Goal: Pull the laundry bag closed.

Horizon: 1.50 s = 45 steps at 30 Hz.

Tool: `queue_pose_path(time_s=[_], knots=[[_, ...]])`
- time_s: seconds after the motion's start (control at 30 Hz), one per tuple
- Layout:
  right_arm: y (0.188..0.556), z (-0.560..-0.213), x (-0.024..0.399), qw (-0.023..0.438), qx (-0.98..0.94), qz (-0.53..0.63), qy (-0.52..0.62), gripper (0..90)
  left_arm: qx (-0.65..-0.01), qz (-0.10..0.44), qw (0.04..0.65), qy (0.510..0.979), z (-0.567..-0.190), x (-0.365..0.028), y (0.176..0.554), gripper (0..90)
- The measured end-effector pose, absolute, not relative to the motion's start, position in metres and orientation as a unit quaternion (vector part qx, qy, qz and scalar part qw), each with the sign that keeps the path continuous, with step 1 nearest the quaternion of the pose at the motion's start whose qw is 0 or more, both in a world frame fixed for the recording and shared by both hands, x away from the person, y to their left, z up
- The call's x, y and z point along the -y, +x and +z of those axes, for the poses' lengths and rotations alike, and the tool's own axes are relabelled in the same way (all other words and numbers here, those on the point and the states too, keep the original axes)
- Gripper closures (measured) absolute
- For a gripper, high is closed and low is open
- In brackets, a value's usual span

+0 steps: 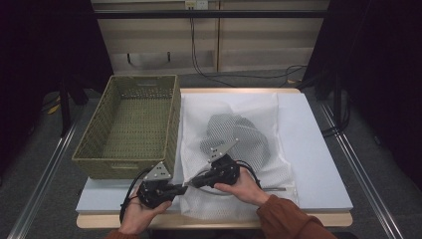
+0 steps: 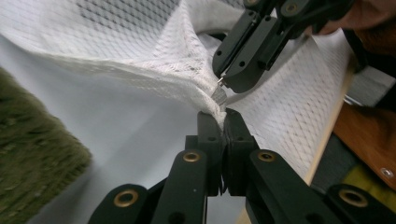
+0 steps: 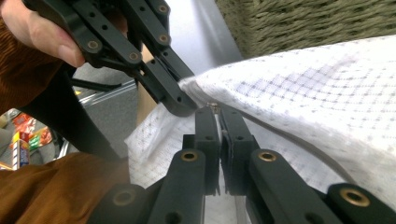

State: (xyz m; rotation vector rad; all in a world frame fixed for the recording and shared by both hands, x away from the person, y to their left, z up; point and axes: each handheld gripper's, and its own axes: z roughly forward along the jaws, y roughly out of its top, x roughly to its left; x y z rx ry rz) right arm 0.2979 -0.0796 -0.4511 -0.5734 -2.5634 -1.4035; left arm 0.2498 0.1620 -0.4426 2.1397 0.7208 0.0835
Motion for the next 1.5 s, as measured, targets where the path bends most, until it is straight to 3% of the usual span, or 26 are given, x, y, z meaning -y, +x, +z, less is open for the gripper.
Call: queue_pose_path(time_s=[0.5, 0.73, 0.87, 1.07, 1.5], knots=[[0.299, -0.454, 0.091, 0.072, 0.859, -0.461, -0.212, 87.1, -0.293, 0.039, 0.430, 0.853, -0.443, -0.167, 0.250, 87.2], [0.298, -0.453, 0.091, 0.075, 0.854, -0.469, -0.211, 87.0, -0.300, 0.037, 0.434, 0.848, -0.444, -0.165, 0.252, 70.5], [0.297, -0.453, 0.090, 0.079, 0.855, -0.468, -0.208, 87.0, -0.306, 0.023, 0.448, 0.839, -0.443, -0.164, 0.254, 65.7], [0.298, -0.454, 0.091, 0.079, 0.852, -0.473, -0.209, 87.0, -0.302, 0.029, 0.434, 0.848, -0.444, -0.160, 0.258, 85.0], [0.297, -0.451, 0.098, 0.074, 0.855, -0.467, -0.215, 87.0, -0.299, 0.034, 0.435, 0.849, -0.441, -0.163, 0.256, 87.1]])
